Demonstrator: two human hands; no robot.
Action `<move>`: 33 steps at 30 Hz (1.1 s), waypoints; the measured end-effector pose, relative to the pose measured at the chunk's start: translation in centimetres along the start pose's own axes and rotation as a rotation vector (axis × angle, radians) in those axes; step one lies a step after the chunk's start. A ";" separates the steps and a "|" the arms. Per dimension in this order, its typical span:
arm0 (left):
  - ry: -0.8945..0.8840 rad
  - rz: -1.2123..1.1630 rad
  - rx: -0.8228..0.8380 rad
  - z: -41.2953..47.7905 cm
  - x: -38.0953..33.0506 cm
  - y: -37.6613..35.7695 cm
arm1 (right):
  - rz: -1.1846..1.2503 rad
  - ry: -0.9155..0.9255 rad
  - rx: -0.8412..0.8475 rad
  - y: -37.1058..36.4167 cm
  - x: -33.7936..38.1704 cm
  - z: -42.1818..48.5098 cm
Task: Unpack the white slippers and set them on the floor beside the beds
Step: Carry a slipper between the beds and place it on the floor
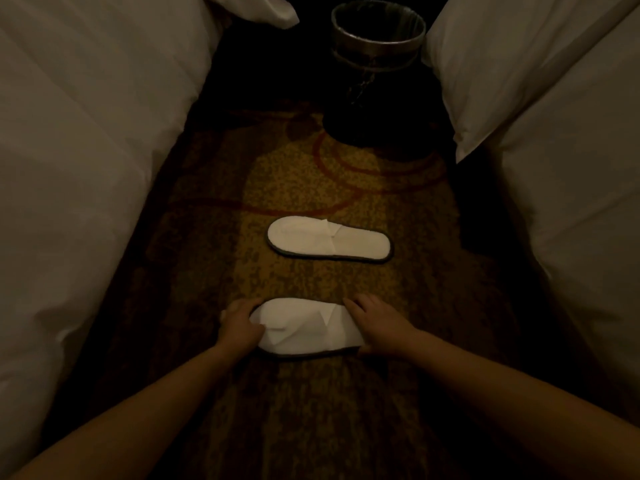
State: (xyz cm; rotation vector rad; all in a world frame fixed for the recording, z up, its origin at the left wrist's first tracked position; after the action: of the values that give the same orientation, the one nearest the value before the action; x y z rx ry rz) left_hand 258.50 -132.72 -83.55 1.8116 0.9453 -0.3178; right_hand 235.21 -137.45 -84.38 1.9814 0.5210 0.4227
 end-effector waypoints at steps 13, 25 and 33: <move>0.002 -0.402 -0.084 5.5 -3.1 2.2 | 1.103 -0.585 -0.296 4.4 -11.2 1.7; 0.051 -0.174 -0.046 10.0 -4.7 0.5 | 0.934 -0.486 -0.316 3.8 -11.5 4.2; -0.023 -0.086 -0.032 7.5 -4.6 1.0 | 0.913 -0.547 -0.442 4.4 -10.7 2.1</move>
State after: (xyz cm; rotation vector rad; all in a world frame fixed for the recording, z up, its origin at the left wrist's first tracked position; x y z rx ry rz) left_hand 257.71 -141.49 -83.47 1.7381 1.0081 -0.3742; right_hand 227.98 -146.45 -82.10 1.6913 -0.7960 0.4592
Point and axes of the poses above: each hand's wrist, its own z-axis towards the middle knuckle, its own y-axis out of the back of the hand, x = y × z, the point moved 6 cm from there along z, towards the middle knuckle, and after that the axes turned 6 degrees about -y, right-handed, at the moved point
